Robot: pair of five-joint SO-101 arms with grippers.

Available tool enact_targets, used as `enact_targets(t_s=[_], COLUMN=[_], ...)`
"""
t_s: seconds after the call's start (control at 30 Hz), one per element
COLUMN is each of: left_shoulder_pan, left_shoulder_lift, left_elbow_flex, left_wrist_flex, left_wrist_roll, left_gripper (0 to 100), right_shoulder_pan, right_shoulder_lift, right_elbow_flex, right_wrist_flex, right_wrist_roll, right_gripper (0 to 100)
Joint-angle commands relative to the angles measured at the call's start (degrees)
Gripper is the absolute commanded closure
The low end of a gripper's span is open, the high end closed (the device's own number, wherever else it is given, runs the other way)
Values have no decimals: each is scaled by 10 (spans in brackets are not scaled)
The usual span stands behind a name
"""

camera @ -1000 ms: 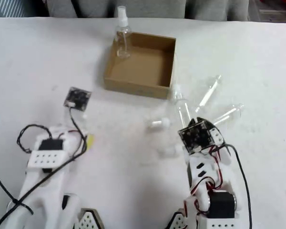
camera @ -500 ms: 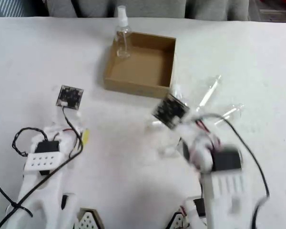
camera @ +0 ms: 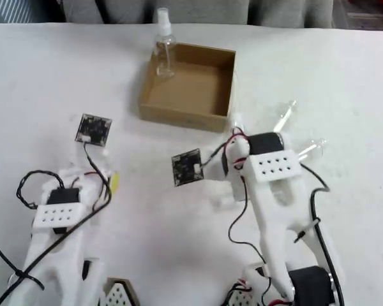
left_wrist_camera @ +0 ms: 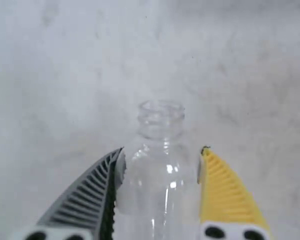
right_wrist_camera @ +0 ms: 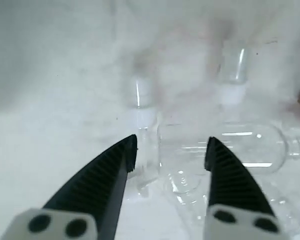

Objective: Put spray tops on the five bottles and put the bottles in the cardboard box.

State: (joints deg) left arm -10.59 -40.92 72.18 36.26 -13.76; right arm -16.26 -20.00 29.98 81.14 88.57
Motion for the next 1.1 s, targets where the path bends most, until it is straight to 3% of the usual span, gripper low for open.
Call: enact_targets(t_s=[0.0, 0.87, 0.93, 1.07], left_shoulder_pan=[-8, -8, -8, -8], left_shoulder_lift=[-22, -22, -22, -22], left_elbow_flex=[-3, 0, 0, 0], left_wrist_flex=[-15, -38, -38, -38], left_wrist_roll=[2, 1, 1, 1], left_gripper=[980, 980, 980, 980], right_shoulder_pan=[-19, -3, -3, 2], right_shoulder_lift=[10, 286, 289, 291], right_elbow_flex=[-48, -79, -79, -104], right_wrist_flex=[-4, -251, -262, -263], right_wrist_roll=[28, 33, 33, 30], right_gripper=[754, 777, 810, 994])
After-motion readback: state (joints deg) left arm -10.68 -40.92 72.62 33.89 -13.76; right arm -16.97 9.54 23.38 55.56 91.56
